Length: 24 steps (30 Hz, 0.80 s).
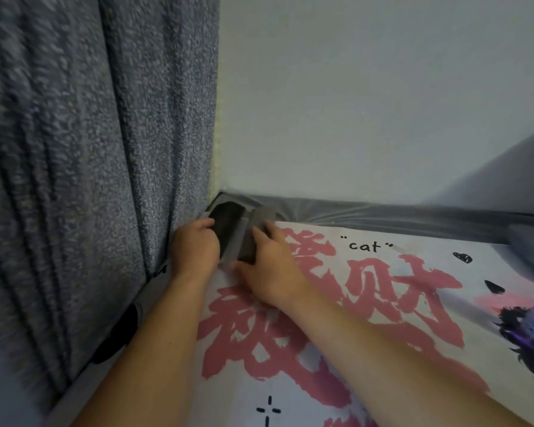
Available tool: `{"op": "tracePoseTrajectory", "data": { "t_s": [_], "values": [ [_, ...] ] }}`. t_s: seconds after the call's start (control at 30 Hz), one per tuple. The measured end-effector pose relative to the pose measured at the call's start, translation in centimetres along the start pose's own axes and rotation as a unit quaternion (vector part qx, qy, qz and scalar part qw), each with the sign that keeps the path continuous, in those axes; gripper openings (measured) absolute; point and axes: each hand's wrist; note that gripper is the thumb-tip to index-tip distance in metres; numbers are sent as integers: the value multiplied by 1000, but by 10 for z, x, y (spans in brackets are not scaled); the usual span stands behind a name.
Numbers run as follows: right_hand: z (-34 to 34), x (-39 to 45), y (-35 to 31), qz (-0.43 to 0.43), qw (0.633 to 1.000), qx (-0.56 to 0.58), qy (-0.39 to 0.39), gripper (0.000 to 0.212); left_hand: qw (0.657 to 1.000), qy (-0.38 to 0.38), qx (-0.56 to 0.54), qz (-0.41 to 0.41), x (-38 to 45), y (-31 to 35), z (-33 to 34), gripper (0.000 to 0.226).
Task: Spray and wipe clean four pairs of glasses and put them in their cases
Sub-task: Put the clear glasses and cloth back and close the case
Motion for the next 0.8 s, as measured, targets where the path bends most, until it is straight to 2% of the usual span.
{"op": "tracePoseTrajectory", "data": {
  "t_s": [0.07, 0.27, 0.33, 0.4, 0.5, 0.57, 0.63, 0.7, 0.8],
  "values": [
    [4, 0, 0, -18, 999, -20, -25, 72, 1000, 0, -21, -6, 5, -3, 1, 50],
    [7, 0, 1, -60, 997, -43, -7, 65, 999, 1, -35, 3, 10, -6, 4, 56],
    [7, -2, -1, -58, 997, -40, -13, 67, 1000, 16, 4, 25, 6, -8, 6, 55],
    [-1, -10, -4, -49, 998, -31, -23, 71, 990, 72, 78, 94, -3, -6, 8, 53],
    [-33, -44, -12, -57, 998, -5, 6, 65, 945, 147, 141, 255, -24, 3, 16, 48],
    [-62, -83, -13, -80, 996, 6, 49, 51, 910, 138, 133, 368, -45, 12, 24, 49],
    [-93, -131, -8, -58, 994, 17, 85, 32, 873, 91, 144, 458, -68, 18, 39, 45],
    [-122, -180, 8, 4, 992, 26, 127, 14, 839, 20, 154, 522, -93, 22, 52, 39],
    [-159, -235, 51, 102, 963, 36, 246, 16, 767, -42, 216, 603, -119, 25, 63, 36]
  ]
}}
Point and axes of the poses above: each hand's wrist, its own x-axis towards the middle knuckle, its own z-axis out of the palm, y = z × x, and after that the axes turned 9 degrees about x, right-handed
